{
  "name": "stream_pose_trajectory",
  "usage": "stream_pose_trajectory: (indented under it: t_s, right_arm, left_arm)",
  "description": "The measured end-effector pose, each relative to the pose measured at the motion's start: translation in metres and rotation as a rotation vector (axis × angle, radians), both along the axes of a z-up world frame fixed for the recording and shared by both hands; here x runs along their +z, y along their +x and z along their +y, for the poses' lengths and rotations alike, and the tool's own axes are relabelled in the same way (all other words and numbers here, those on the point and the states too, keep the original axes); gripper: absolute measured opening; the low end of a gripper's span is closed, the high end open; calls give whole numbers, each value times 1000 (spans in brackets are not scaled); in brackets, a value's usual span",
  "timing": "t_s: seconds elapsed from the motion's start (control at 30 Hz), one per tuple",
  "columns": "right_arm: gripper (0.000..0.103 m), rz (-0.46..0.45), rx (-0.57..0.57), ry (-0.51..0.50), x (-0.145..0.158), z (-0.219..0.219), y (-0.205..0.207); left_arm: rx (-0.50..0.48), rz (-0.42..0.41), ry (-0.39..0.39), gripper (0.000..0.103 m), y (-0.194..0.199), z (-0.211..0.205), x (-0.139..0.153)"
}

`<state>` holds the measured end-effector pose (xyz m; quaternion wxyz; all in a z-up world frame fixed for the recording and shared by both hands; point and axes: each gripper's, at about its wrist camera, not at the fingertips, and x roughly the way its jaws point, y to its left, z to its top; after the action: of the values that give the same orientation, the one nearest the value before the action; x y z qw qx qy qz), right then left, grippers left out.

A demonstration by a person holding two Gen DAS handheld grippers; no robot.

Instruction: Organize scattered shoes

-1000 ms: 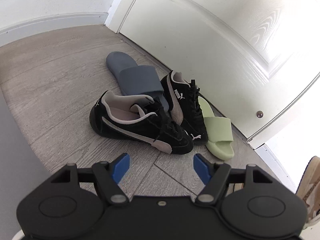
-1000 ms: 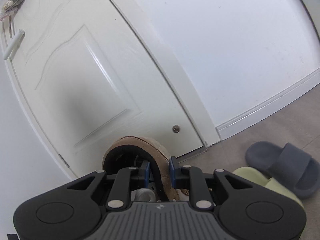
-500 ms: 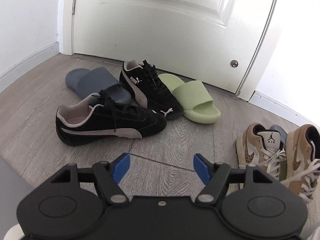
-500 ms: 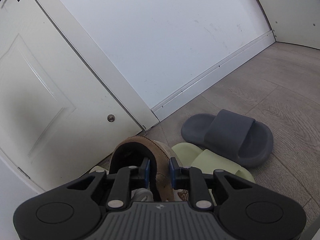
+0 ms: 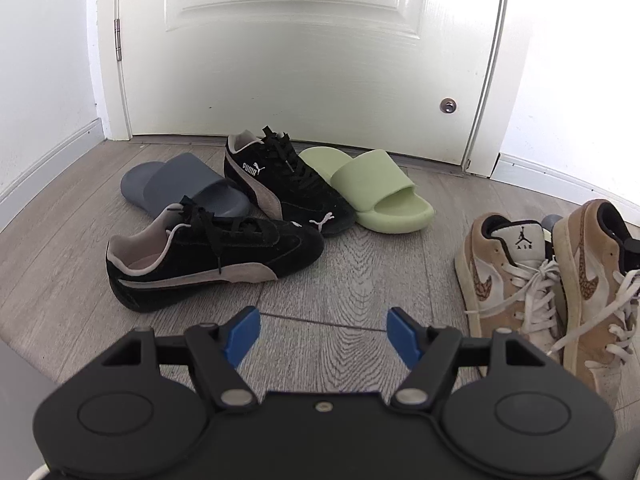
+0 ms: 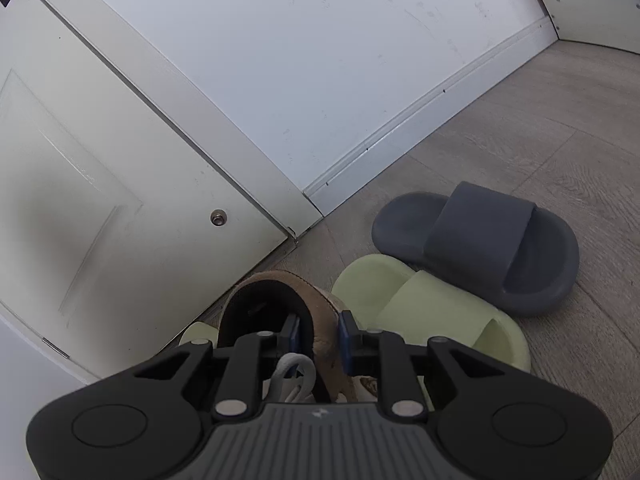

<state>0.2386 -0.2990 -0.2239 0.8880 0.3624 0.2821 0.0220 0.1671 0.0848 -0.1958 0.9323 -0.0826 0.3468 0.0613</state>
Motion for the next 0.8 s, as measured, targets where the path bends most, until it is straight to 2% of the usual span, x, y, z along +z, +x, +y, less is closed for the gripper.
stream_pose_trajectory:
  t_s: [0.17,0.27,0.37,0.43,0.53,0.63,0.73,0.8]
  right_arm:
    - [21,53,72,35,-18,31,-3]
    - [20,81,45,123,-35,36,-2]
    - [21,94,5,122,-37,36,6]
    - [25,113,-27,93,-35,39,15]
    - [25,106,-53,94,-35,38,25]
    - [19,99,22,60,-27,45,39]
    - [19,84,98,-46,-16,61,53]
    - [21,89,122,-80,-15,63,62]
  left_arm:
    - [14,10,-28,71,1,6,-1]
    - [15,15,-34,71,1,7,-2]
    - [10,14,-26,71,1,5,-3]
    - [7,14,-15,71,2,3,-3]
    - [-2,9,-5,71,2,0,-3]
    - [-11,15,9,71,4,-3,-3]
    - [-8,21,22,71,5,-5,-4]
    - [-2,23,20,71,5,-4,-4]
